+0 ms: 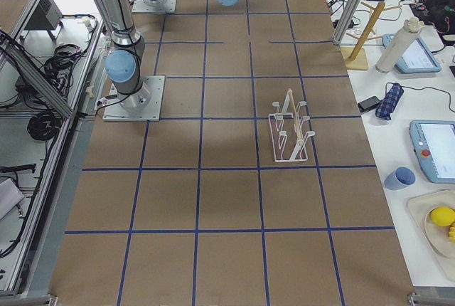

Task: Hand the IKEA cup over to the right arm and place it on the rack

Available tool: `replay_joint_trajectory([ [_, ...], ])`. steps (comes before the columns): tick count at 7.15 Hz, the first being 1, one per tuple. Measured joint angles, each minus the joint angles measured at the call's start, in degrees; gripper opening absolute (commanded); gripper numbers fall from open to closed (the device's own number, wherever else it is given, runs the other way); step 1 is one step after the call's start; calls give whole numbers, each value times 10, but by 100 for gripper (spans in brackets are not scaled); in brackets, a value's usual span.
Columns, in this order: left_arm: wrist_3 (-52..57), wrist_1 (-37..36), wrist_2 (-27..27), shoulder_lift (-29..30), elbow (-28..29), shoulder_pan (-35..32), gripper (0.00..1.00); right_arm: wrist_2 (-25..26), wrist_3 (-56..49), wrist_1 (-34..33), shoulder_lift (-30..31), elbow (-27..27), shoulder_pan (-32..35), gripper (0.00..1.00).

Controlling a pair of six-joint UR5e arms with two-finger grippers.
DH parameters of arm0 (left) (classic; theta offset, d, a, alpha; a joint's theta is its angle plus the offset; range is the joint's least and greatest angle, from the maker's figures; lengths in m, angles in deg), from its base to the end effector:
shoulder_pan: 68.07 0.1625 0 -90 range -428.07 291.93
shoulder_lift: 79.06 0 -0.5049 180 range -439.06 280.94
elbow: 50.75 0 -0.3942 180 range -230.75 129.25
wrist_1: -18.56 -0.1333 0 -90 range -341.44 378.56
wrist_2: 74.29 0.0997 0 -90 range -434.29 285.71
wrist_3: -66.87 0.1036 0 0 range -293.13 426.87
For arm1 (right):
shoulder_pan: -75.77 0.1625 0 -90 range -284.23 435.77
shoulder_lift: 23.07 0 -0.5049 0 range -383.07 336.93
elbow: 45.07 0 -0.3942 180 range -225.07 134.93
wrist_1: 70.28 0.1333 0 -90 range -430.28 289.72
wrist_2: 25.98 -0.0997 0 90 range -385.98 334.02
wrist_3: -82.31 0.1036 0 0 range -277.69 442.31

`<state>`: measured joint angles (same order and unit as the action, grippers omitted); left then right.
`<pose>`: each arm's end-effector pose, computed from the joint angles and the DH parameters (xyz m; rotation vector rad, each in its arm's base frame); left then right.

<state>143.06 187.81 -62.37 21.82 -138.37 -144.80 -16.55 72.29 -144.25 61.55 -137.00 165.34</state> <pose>-0.1210 -0.5091 0.4996 0.1785 -1.5705 -0.1400 0.2316 -0.5249 0.5599 0.1545 1.7198 0.2186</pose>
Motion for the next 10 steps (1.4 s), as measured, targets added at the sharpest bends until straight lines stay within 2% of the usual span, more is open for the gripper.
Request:
replay_joint_trajectory([
  [2, -2, 0, -1, -1, 1, 1, 91, 4, 1, 0, -1, 1, -3, 55],
  [3, -5, 0, -1, -2, 2, 4, 100, 16, 5, -1, -1, 2, -8, 55],
  [5, -8, 1, 4, -2, 6, 29, 100, 66, 15, -2, -1, 3, -39, 55],
  [7, -13, -3, 28, 6, 12, 76, 100, 147, 17, -3, 2, 5, -90, 56],
  [8, -32, -15, 50, 13, 22, 94, 100, 211, 17, -11, 8, 10, -103, 56],
  [9, -85, -57, 74, 24, 35, 103, 100, 295, 17, -27, 15, 19, -108, 56],
  [10, -165, -131, 98, 39, 40, 106, 100, 382, 16, -42, 18, 24, -109, 55],
])
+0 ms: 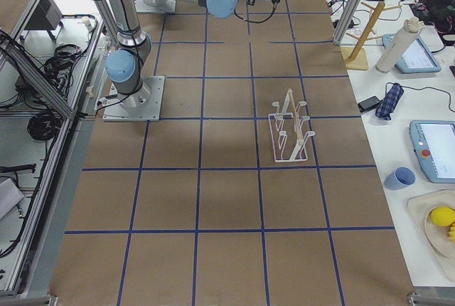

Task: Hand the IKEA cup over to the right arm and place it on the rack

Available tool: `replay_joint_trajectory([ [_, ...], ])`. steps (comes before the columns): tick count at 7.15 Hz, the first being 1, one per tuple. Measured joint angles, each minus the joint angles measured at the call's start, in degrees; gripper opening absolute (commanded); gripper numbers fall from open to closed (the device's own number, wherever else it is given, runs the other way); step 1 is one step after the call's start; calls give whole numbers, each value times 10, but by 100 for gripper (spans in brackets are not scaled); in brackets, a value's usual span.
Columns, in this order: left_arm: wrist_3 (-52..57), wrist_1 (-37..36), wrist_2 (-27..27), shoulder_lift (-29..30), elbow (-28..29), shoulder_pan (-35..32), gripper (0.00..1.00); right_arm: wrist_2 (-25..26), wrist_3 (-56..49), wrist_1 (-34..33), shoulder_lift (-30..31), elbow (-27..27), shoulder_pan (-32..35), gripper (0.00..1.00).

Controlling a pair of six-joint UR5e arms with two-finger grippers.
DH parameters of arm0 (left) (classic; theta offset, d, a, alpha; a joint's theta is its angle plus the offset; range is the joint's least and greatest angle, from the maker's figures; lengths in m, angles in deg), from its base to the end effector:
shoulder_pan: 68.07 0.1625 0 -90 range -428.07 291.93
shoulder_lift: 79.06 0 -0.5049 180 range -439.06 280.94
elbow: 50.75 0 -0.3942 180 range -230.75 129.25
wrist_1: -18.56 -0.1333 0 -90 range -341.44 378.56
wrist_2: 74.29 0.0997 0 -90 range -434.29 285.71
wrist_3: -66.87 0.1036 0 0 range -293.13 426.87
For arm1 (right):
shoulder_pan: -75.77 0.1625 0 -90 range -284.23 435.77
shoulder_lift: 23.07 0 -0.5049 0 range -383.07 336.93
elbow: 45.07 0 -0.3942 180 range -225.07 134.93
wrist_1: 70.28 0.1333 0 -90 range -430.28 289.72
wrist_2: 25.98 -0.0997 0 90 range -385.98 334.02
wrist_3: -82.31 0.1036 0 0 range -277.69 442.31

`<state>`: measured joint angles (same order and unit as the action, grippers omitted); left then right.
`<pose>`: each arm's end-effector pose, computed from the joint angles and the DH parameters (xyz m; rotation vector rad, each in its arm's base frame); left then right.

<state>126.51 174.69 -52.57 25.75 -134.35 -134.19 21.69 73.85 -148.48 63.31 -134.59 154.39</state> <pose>-0.0040 -0.5580 0.4867 0.2735 -1.6500 -0.1725 0.1000 -0.5323 0.5451 0.1805 2.3645 0.1479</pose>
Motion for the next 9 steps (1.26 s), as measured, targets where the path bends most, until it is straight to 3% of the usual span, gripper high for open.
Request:
replay_joint_trajectory([
  [3, -218, -217, 39, 41, 2, -20, 100, 277, -13, -87, 0, 1, -3, 41],
  [4, -268, -271, 48, 43, 1, -38, 100, 350, -22, -125, -1, -1, -9, 30],
  [5, -319, -314, 79, 39, 2, -53, 99, 414, -29, -167, -2, -3, -21, 29],
  [7, -399, -371, 185, 19, 8, -68, 98, 502, -33, -263, -9, -8, -46, 29],
  [9, -457, -419, 329, -16, 10, -81, 100, 530, -29, -355, -41, -10, -67, 31],
])
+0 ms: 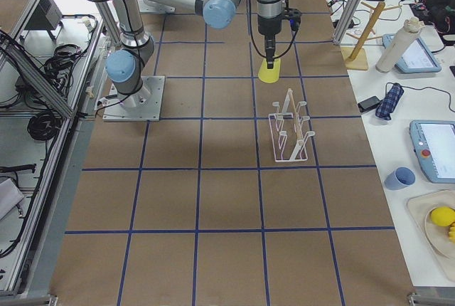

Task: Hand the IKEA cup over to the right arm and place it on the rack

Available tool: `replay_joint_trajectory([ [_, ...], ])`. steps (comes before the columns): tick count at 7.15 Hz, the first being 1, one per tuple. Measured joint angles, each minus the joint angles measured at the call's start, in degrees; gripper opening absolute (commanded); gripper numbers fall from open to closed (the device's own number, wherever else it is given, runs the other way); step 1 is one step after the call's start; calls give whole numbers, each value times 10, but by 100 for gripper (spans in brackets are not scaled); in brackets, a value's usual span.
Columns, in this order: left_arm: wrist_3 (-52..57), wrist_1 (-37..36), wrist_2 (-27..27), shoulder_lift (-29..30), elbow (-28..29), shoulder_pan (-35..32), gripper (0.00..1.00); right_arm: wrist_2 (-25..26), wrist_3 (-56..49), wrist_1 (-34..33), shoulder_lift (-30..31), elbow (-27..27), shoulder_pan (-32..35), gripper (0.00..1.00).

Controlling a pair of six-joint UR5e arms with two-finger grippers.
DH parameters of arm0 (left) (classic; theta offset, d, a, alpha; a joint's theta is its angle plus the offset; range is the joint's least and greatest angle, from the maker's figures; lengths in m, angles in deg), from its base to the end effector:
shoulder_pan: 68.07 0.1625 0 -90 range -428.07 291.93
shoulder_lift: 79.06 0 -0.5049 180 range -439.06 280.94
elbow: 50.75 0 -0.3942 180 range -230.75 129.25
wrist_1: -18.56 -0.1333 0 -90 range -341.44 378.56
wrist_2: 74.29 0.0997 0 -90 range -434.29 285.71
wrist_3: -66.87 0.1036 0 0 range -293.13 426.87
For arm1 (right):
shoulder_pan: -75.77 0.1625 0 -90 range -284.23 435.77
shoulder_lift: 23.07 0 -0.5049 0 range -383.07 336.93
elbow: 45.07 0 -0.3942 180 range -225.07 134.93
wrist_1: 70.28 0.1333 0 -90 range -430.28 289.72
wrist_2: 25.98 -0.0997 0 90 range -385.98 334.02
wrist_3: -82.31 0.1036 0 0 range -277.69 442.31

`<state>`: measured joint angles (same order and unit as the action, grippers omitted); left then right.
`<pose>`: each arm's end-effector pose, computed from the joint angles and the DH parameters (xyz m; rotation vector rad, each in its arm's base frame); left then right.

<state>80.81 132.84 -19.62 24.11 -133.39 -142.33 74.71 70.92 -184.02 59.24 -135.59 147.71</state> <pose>-0.0365 -0.5828 0.4911 0.2418 -2.3839 -0.4256 -0.0717 -0.5878 0.5352 -0.2040 -2.8700 0.3110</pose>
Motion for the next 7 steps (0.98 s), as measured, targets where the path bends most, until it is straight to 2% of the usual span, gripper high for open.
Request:
replay_joint_trajectory([
  [3, -114, -107, 278, -70, -6, -98, 100, -3, -2, -40, -23, -25, -26, 32],
  [4, -123, -118, 337, -101, -10, -119, 100, -7, -2, -44, -27, -31, -32, 35],
  [6, -109, -157, 368, -164, -51, -129, 100, -30, -1, -45, -38, -37, -35, 35],
  [7, -85, -223, 369, -185, -94, -129, 100, -37, -2, -46, -41, -37, -35, 39],
])
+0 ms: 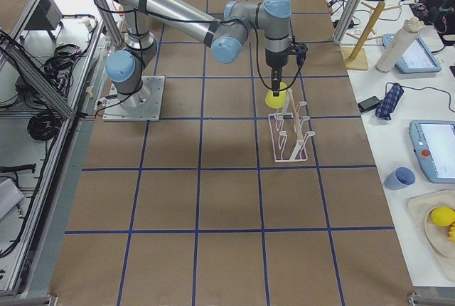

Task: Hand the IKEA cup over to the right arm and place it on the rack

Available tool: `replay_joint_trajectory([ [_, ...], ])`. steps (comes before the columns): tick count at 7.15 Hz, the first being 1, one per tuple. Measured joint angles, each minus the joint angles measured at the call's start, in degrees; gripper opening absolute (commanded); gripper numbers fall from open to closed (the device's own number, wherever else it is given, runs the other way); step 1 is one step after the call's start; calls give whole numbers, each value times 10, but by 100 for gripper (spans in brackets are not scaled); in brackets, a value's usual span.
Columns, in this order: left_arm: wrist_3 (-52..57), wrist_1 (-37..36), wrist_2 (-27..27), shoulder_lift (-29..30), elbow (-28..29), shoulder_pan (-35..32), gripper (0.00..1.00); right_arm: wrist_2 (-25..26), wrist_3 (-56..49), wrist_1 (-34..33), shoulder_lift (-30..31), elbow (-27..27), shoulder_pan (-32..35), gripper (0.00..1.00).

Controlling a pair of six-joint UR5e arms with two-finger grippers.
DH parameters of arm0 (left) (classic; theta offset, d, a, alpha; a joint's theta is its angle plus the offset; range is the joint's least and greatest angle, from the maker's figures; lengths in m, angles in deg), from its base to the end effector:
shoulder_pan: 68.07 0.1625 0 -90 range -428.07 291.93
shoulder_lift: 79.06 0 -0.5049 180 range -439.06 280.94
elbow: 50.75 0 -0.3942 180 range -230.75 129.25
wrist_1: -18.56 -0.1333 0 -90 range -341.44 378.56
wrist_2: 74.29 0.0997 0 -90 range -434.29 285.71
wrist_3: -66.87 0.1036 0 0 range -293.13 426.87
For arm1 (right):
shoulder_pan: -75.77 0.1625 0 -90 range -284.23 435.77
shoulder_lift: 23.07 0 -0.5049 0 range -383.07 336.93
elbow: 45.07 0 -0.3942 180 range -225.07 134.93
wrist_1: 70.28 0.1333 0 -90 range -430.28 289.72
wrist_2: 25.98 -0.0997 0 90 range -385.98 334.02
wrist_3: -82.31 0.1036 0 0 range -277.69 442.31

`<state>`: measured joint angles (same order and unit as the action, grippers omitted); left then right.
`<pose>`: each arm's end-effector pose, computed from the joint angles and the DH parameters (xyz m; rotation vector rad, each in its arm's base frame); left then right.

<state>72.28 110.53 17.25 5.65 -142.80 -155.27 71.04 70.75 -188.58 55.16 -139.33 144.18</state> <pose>-0.1084 -0.4548 0.5862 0.0704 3.1122 -0.0314 -0.1090 -0.6034 0.4686 -0.2775 -2.9400 0.2525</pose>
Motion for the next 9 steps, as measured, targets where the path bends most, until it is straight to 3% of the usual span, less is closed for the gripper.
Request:
replay_joint_trajectory([
  [2, 29, -100, -21, -30, -69, 3, 100, -4, -1, -1, -9, 0, 0, 52],
  [3, 32, -110, -38, -34, -72, 12, 100, -7, 0, -2, -14, 1, 0, 98],
  [6, 35, -19, -45, -13, -2, 32, 100, -10, 3, -9, -19, 5, 1, 100],
  [9, 27, 2, 2, -7, 11, 15, 100, -10, 4, 22, 6, 22, 5, 100],
])
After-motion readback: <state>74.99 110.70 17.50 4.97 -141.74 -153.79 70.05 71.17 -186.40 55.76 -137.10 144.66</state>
